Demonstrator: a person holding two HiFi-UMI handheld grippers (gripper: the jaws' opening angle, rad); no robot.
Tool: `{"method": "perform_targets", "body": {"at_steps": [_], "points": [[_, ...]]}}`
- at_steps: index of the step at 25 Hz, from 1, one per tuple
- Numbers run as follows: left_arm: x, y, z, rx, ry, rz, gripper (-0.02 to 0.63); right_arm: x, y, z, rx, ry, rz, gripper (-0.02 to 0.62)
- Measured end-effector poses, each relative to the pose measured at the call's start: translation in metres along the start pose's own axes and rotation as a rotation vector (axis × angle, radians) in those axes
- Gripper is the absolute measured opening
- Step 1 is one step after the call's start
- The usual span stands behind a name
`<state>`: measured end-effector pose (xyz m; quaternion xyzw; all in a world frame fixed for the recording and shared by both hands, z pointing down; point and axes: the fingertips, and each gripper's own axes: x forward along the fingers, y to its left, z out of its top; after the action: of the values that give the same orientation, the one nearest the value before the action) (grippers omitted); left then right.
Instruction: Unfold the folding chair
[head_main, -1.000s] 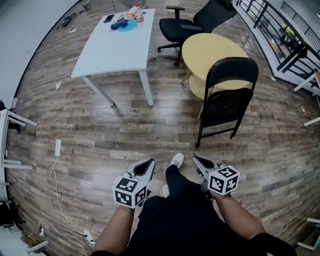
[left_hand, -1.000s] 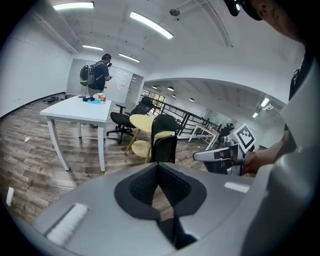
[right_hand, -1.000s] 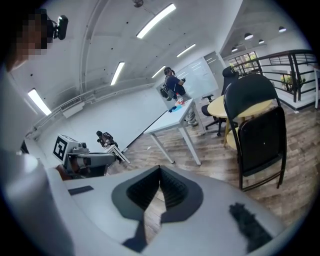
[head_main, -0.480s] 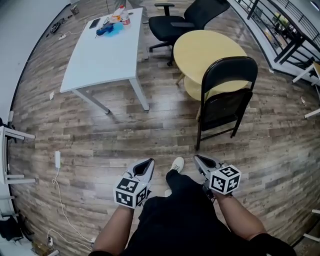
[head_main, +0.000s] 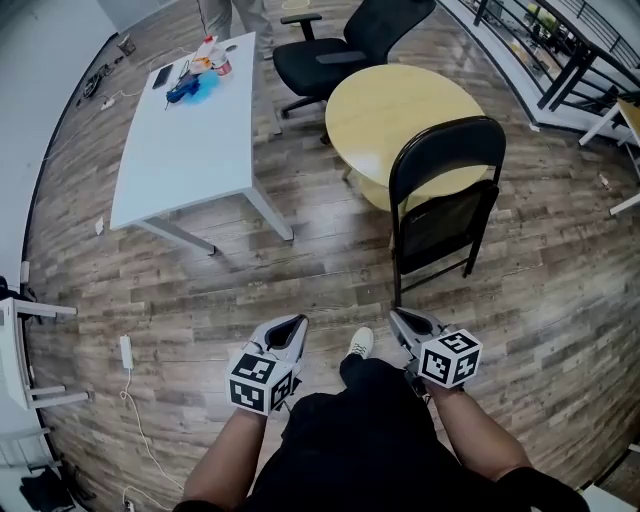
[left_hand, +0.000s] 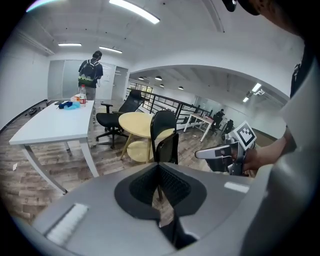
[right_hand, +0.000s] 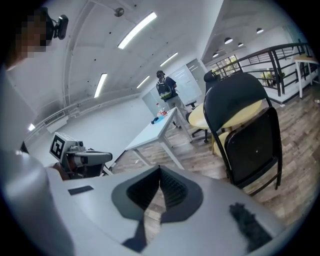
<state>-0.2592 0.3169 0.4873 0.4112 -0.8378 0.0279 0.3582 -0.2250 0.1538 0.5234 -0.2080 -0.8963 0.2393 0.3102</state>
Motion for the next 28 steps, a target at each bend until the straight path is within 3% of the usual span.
{"method": "perform_targets", "body": {"at_steps": [8,14,19,28], "points": [[0.034,0.001,0.053,0.057,0.0,-0.053,0.008,0.0,-0.033,0.044,-0.079,-0.069,-0.076,0.006],[0.042,0.006,0.08,-0.001,-0.018,-0.06,0.008,-0.016,-0.047,0.069,-0.026,-0.125,-0.1,0.006],[0.053,0.002,0.09,0.043,-0.005,-0.076,0.008,-0.032,-0.055,0.073,-0.004,-0.167,-0.135,0.006],[0.092,-0.025,0.113,0.162,0.023,-0.179,0.008,-0.07,-0.073,0.065,0.027,-0.254,-0.226,0.005]]}}
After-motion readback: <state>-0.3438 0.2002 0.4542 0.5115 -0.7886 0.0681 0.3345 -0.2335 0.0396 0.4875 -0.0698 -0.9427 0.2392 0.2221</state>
